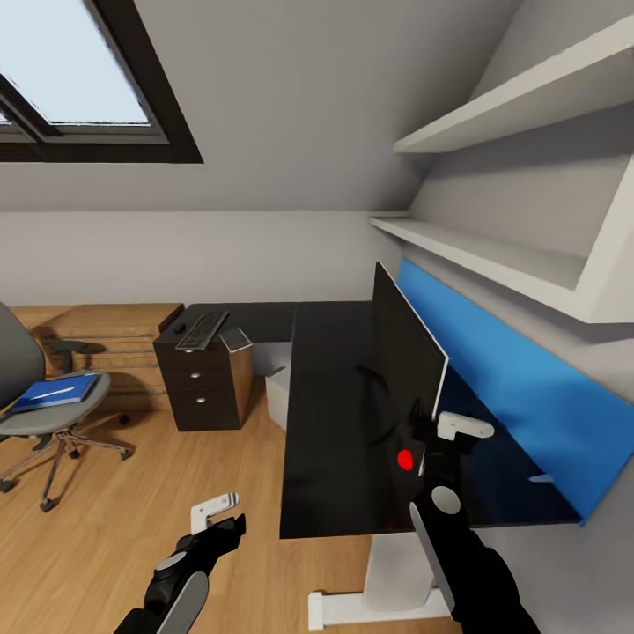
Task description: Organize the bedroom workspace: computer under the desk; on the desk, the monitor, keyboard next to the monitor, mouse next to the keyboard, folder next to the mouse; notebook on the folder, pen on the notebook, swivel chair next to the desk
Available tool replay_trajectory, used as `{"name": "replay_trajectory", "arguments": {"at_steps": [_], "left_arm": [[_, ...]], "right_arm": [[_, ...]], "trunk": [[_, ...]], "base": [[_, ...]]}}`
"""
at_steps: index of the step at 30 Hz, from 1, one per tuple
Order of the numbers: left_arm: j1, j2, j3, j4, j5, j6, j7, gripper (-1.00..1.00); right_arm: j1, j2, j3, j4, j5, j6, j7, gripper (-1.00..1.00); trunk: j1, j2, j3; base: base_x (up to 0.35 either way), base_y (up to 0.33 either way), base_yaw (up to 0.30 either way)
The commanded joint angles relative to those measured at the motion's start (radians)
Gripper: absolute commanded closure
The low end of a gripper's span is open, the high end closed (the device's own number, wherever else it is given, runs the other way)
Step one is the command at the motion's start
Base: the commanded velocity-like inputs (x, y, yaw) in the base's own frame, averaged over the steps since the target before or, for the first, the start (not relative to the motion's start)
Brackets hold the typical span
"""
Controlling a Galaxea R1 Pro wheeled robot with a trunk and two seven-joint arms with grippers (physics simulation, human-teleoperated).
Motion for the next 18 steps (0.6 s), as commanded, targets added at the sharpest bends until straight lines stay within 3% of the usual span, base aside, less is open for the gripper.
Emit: {"name": "replay_trajectory", "arguments": {"at_steps": [1, 18], "left_arm": [[-0.001, 0.001, -0.003, -0.002, 0.008, 0.002, 0.009, -1.0], [-0.001, 0.0, -0.002, -0.002, 0.008, 0.002, 0.01, -1.0]], "right_arm": [[-0.001, 0.0, 0.001, 0.001, 0.005, 0.0, -0.006, -1.0], [-0.001, 0.001, 0.002, 0.002, 0.005, 0.0, -0.006, -1.0]], "trunk": [[0.0, -0.001, -0.001], [0.0, -0.001, -0.001]], "base": [[0.003, -0.154, 0.0], [0.0, -0.054, 0.0]]}}
